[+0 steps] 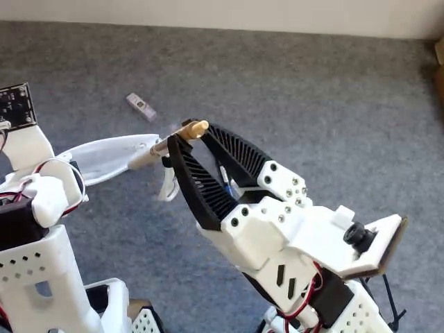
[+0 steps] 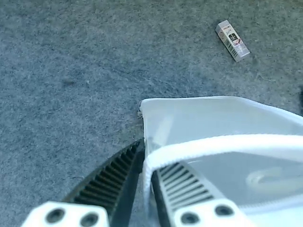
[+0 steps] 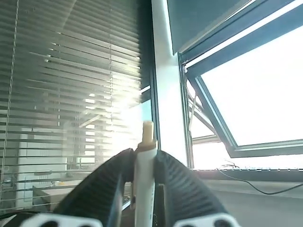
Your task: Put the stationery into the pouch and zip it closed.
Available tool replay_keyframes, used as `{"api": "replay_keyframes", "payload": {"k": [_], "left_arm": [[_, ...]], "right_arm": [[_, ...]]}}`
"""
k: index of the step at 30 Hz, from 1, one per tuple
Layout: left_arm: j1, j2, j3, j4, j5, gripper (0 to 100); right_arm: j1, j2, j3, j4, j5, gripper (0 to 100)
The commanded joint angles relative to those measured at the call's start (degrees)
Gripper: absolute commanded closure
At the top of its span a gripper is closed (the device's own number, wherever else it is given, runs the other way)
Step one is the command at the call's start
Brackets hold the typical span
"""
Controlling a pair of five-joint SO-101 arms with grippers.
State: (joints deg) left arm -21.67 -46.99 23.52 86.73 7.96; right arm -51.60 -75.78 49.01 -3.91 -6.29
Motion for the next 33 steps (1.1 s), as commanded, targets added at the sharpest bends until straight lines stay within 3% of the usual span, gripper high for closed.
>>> {"api": "replay_keyframes", "payload": {"k": [1,9,25,33], "left_arm": [[1.2,0.9,0.8,-0.5,0.3,99],[1.1,0.9,0.8,-0.5,0.3,99],[1.1,0.9,0.8,-0.5,0.3,99],[1.1,0.9,0.8,-0.5,0.2,99]], "right_arm": [[-0.3,3.2,-0.5,-3.6,0.6,99.5],[0.0,13.7,-0.5,-11.1,0.7,99.5],[0.0,29.1,-0.4,-11.2,0.8,99.5],[-0.7,33.6,2.1,-11.2,11.6,99.5]]}}
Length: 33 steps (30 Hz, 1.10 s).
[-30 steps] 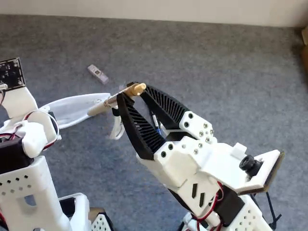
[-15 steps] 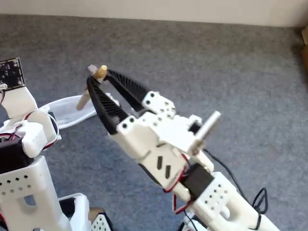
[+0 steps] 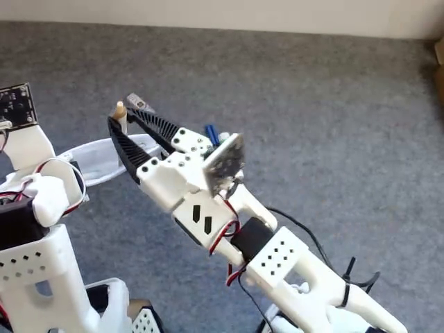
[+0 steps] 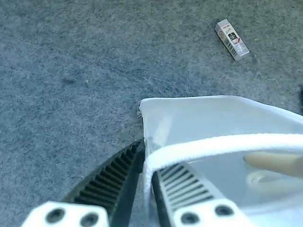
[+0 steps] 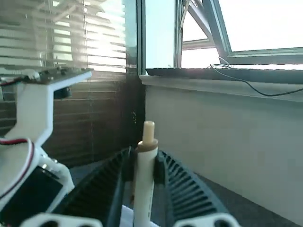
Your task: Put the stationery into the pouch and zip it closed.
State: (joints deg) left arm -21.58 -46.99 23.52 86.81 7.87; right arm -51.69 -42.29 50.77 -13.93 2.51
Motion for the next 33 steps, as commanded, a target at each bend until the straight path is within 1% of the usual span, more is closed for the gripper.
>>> {"api": "replay_keyframes", "payload": {"k": [1,6,20,23,26,28,33], "left_arm": [[1.0,0.9,0.8,-0.6,0.3,99],[1.0,0.9,0.8,-0.6,0.3,99],[1.0,0.9,0.8,-0.6,0.3,99],[1.0,0.9,0.8,-0.6,0.3,99],[1.0,0.9,0.9,-0.6,0.3,99],[1.0,0.9,0.9,-0.6,0.3,99],[1.0,0.9,1.0,-0.6,0.3,99]], "right_arm": [[-1.2,0.2,0.9,-1.2,2.9,99.5],[-1.9,0.0,4.0,-1.2,3.1,99.5],[-1.9,0.3,4.2,-0.6,3.2,99.1],[-1.9,0.1,4.2,0.5,3.2,93.2],[-2.3,0.0,3.8,7.2,2.8,87.0],[-2.9,0.0,3.7,9.8,2.8,86.4],[-3.9,0.0,3.7,10.5,2.9,86.4]]}}
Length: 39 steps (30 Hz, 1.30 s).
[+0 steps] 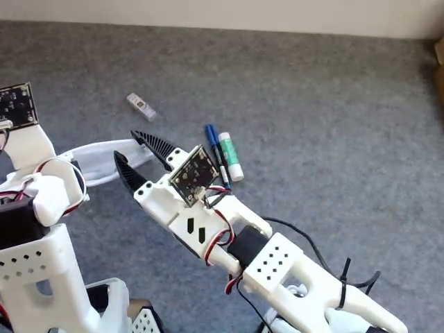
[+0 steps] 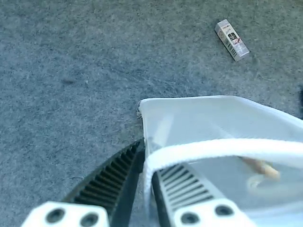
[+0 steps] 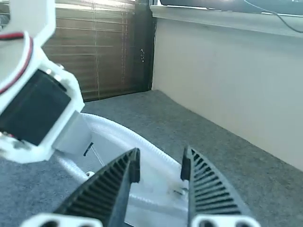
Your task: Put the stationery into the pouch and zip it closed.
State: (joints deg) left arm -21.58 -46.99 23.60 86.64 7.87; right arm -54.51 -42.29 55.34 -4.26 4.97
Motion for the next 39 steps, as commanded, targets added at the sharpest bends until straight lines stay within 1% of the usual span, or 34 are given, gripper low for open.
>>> {"api": "replay_keyframes", "payload": {"k": [1,9,11,16,21,24,32,35,39], "left_arm": [[1.0,0.9,1.0,-0.4,0.3,99],[1.0,0.9,1.0,-0.4,0.4,99],[0.7,0.9,0.9,-0.4,0.6,99],[-2.8,0.9,1.1,-1.9,0.8,99],[-3.0,0.9,1.1,-2.0,1.0,99],[-3.0,0.9,1.1,-2.0,2.8,99],[-3.1,0.9,1.2,-2.0,3.0,99],[-3.1,0.9,1.3,-1.9,3.0,99],[-3.0,0.9,2.4,-2.3,3.0,99]], "right_arm": [[-1.1,0.0,-0.8,0.8,0.4,86.4],[-1.0,-0.1,-0.8,1.1,0.5,86.4],[-0.8,-0.1,-1.0,2.8,0.5,86.4],[-0.9,-2.2,-5.4,13.6,0.3,86.4],[-0.9,-6.5,-8.5,23.9,0.3,86.4],[-0.7,-8.3,-10.5,29.1,0.3,86.4],[-0.6,-9.1,-18.3,43.5,0.3,86.4],[1.4,-9.2,-22.6,49.5,0.1,86.4],[5.7,-8.7,-28.4,55.2,-3.7,86.4]]}}
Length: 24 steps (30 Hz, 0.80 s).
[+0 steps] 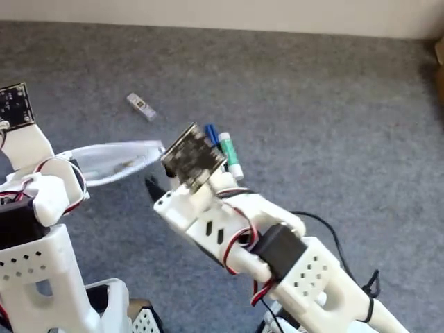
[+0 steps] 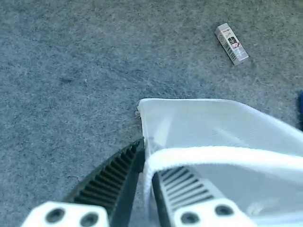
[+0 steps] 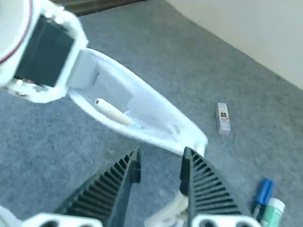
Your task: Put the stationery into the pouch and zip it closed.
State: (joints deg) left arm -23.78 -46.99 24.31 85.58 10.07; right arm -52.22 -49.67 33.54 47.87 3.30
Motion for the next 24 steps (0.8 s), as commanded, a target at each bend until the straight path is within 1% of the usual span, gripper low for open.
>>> {"api": "replay_keyframes", "payload": {"k": [1,8,11,17,24], "left_arm": [[-0.8,0.9,2.0,-1.8,0.8,99],[-1.0,0.9,2.0,-2.2,0.8,99],[-3.8,0.9,1.6,-2.2,0.9,99],[-9.0,0.9,1.5,-2.2,0.9,99],[-12.0,0.9,1.5,-2.2,0.9,99]], "right_arm": [[4.6,-1.3,-7.3,3.9,-2.1,86.4],[9.7,-1.1,-9.5,6.2,-2.1,86.4],[12.6,0.9,-9.7,6.0,-2.1,86.4],[17.0,12.9,-14.9,5.9,-2.4,86.4],[17.5,25.3,-18.8,5.9,-2.1,86.4]]}}
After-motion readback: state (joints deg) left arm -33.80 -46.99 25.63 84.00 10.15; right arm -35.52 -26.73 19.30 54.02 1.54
